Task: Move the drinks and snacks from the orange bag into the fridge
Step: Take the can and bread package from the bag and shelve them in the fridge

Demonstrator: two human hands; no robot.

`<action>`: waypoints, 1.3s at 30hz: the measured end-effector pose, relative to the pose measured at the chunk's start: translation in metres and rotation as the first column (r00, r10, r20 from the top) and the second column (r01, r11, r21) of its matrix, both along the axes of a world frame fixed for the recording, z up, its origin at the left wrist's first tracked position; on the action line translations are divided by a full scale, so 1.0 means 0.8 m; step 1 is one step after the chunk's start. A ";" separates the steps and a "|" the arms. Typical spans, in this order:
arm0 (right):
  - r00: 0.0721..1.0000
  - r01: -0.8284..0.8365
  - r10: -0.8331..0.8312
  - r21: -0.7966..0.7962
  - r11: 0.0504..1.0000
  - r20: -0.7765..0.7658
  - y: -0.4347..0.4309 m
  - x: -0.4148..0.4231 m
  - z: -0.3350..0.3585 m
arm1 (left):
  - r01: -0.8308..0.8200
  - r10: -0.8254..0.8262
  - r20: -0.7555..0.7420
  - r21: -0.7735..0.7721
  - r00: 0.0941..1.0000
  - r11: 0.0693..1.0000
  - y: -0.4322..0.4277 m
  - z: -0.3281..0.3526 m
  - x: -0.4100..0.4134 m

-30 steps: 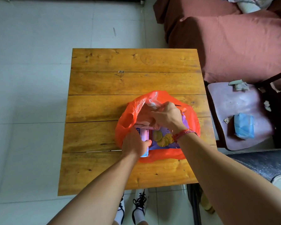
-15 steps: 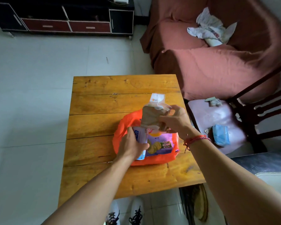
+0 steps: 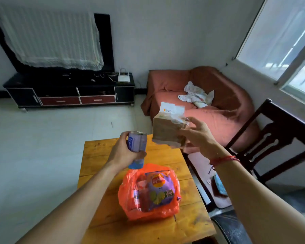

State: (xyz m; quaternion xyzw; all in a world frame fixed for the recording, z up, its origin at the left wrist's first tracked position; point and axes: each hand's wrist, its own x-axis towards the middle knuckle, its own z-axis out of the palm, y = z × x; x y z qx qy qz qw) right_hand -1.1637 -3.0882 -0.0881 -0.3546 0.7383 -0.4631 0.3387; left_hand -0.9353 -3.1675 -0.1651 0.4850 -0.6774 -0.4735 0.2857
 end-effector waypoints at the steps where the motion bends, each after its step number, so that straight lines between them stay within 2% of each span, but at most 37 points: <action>1: 1.000 -0.010 0.010 -0.027 1.000 0.001 0.004 0.001 0.018 | 0.012 -0.012 -0.028 -0.024 1.000 1.000 -0.002 0.021 0.005; 8: 0.993 -0.114 0.114 -0.187 0.976 -0.011 0.031 0.008 0.128 | 0.031 -0.068 -0.218 -0.169 0.973 0.985 -0.011 0.160 0.037; 20: 0.984 -0.165 0.180 -0.441 0.882 -0.008 0.049 0.027 0.252 | 0.016 -0.156 -0.340 -0.381 0.927 0.925 0.002 0.331 0.090; 29: 0.965 -0.231 0.263 -0.515 0.826 -0.010 0.046 0.032 0.278 | -0.013 -0.141 -0.329 -0.423 0.934 0.906 0.013 0.361 0.111; 39: 0.942 -0.302 0.334 -0.505 0.809 -0.029 0.038 0.037 0.282 | -0.033 -0.124 -0.307 -0.460 0.943 0.887 0.019 0.368 0.120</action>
